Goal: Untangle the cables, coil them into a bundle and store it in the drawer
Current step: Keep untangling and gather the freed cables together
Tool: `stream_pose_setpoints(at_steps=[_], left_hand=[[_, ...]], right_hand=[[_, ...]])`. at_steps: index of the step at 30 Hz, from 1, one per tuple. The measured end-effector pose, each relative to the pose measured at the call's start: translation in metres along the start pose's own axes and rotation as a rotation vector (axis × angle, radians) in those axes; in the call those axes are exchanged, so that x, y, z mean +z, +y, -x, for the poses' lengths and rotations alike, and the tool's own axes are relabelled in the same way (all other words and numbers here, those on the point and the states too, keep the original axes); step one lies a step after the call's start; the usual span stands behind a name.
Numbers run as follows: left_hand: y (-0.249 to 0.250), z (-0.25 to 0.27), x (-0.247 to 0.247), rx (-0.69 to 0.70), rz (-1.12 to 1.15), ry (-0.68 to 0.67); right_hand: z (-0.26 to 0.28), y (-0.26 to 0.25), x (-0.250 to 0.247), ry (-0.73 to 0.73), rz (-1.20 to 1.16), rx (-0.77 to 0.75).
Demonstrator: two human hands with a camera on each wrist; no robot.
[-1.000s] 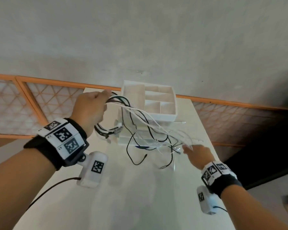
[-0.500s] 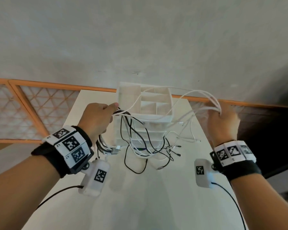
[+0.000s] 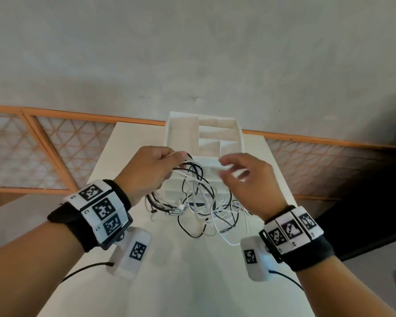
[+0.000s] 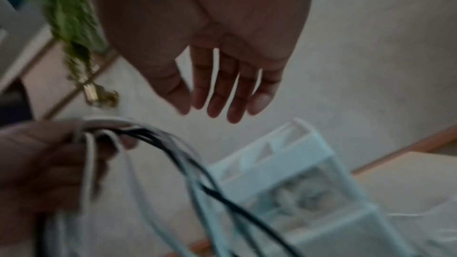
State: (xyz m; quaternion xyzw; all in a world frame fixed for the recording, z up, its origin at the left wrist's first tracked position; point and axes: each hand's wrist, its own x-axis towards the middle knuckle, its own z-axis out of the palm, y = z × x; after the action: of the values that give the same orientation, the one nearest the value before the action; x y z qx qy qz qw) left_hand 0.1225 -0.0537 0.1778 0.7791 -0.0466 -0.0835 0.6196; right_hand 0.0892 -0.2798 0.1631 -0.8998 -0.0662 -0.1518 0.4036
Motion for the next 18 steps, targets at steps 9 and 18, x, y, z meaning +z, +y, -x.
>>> stream_pose_setpoints(at_steps=[9,18], left_hand=[[-0.002,0.005,0.000,-0.103,-0.154,0.005],[0.027,-0.005,-0.039,0.030,0.318,0.199]], right_hand=[[0.002,-0.024,0.037,-0.019,-0.094,-0.124],[0.033,0.101,0.031,-0.516,0.652,0.393]])
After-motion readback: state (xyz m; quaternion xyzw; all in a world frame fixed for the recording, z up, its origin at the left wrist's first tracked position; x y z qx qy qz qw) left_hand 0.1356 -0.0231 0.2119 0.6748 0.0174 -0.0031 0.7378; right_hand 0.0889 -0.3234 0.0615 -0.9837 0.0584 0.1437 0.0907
